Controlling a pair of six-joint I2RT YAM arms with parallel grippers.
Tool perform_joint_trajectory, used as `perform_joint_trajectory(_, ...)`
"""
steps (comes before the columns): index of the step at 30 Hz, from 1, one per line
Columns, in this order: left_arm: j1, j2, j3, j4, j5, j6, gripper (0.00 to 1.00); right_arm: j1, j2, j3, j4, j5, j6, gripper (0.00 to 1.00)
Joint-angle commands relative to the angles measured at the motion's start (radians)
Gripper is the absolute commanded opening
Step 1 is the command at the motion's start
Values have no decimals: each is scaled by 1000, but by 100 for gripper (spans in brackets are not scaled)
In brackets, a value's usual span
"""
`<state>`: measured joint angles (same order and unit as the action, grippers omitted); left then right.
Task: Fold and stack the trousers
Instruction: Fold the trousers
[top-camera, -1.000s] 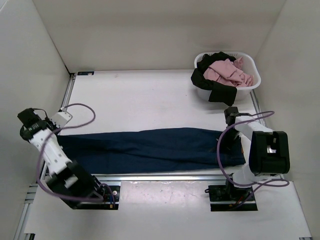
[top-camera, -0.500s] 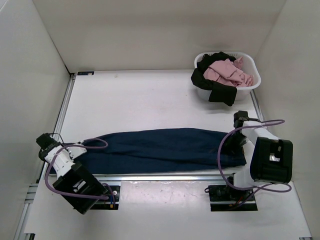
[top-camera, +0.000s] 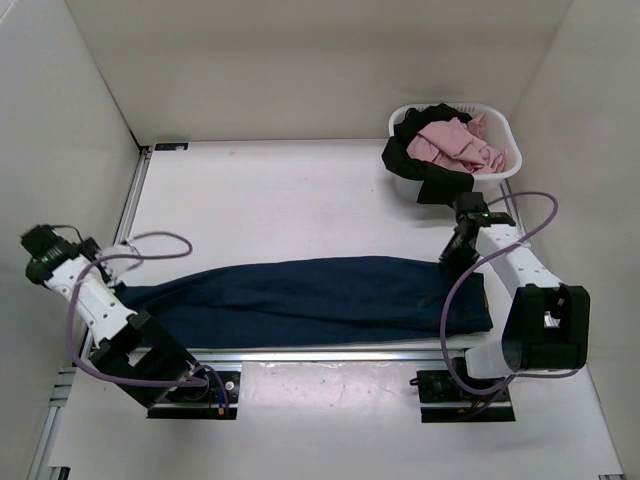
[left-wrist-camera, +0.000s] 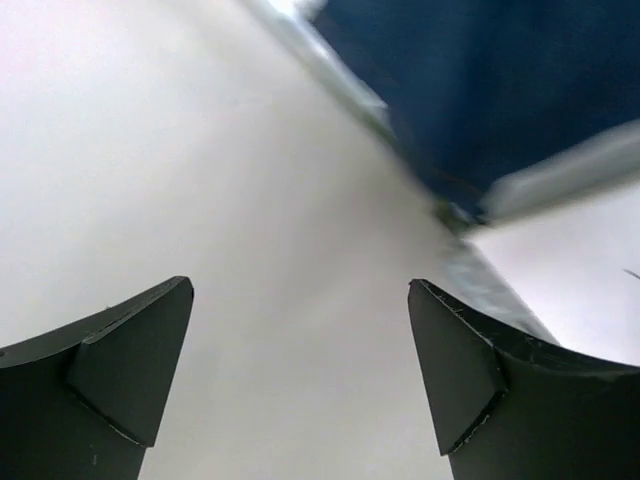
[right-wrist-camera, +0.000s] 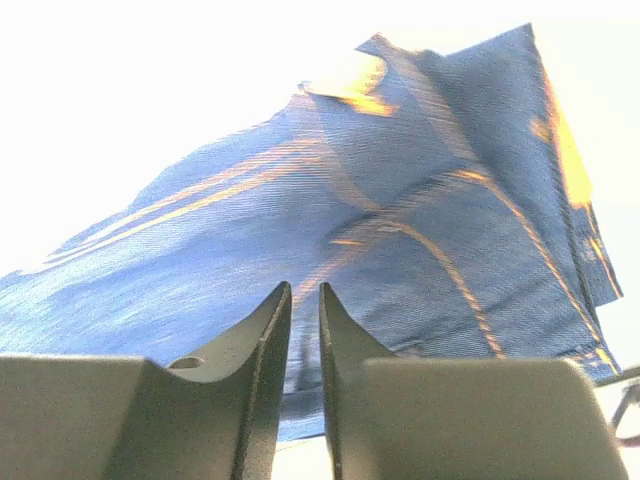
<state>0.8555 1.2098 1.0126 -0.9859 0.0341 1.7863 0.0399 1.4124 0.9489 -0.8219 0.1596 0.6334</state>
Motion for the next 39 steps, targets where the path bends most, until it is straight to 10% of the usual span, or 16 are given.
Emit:
perform_joint_trajectory(1,-27,51,124,-185,179,-166,100,96,-4,50,-10,74,-43,24)
perform_joint_trajectory(15,-211,249,-313,337,-112,-554,83,144,315,-62,76,95,183,18)
perform_joint_trajectory(34,-470,510,114,277,-45,-883,85,-11,600,570,-19,233,72,13)
perform_joint_trajectory(39,-470,462,231,170,-36,-883,87,-20,432,541,-66,149,19,33)
